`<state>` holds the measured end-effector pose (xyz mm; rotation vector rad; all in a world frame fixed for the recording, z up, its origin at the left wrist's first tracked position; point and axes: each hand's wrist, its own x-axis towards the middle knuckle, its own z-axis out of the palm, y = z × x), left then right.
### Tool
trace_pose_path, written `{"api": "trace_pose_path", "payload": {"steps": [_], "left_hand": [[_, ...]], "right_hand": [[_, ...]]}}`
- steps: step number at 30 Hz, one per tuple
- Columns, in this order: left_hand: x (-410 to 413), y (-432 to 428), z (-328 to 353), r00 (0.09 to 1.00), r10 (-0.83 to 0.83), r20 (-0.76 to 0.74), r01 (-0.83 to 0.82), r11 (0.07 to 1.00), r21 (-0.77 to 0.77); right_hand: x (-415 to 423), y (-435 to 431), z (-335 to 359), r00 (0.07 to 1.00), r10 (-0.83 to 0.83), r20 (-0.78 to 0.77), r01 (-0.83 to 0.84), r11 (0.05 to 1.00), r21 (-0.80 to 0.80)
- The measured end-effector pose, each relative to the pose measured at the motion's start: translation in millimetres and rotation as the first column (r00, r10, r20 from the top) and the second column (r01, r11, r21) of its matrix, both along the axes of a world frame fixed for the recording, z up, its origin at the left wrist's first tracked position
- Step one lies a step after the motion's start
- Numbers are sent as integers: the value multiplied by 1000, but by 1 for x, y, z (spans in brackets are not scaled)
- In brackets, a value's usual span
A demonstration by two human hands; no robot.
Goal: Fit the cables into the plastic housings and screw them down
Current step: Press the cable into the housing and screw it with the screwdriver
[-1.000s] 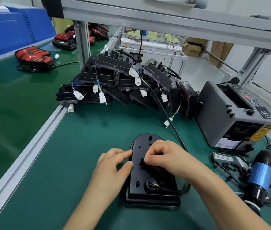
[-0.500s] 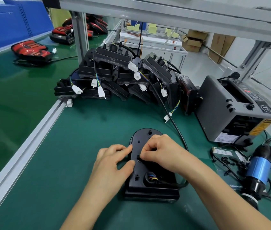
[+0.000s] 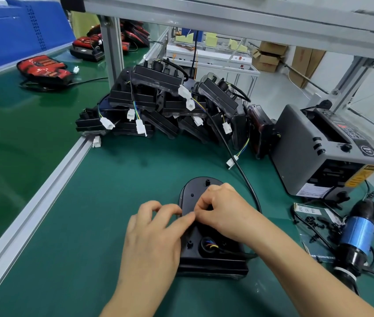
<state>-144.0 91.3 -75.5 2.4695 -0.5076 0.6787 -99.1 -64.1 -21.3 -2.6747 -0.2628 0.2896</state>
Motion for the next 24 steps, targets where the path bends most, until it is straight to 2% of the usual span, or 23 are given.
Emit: {"api": "trace_pose_path", "payload": {"steps": [8,14,20,24], "left_hand": [[-2,4,-8,992,44,116,-63,983,171],[-2,1,-8,990,55,129,-83,972,221],[1,1,-9,990,59,131,-86,974,211],[4,1,-13,991,58,119,-88,960,265]], "right_hand": [[0,2,1,999,22,24,-20,998,-66],[-1,3,-2,988,16,155,13,983,-183],[-6,-12,-6,976,-45,215,71,991,-116],[-14,-25,-15,972,-25,233,47,995,-89]]}}
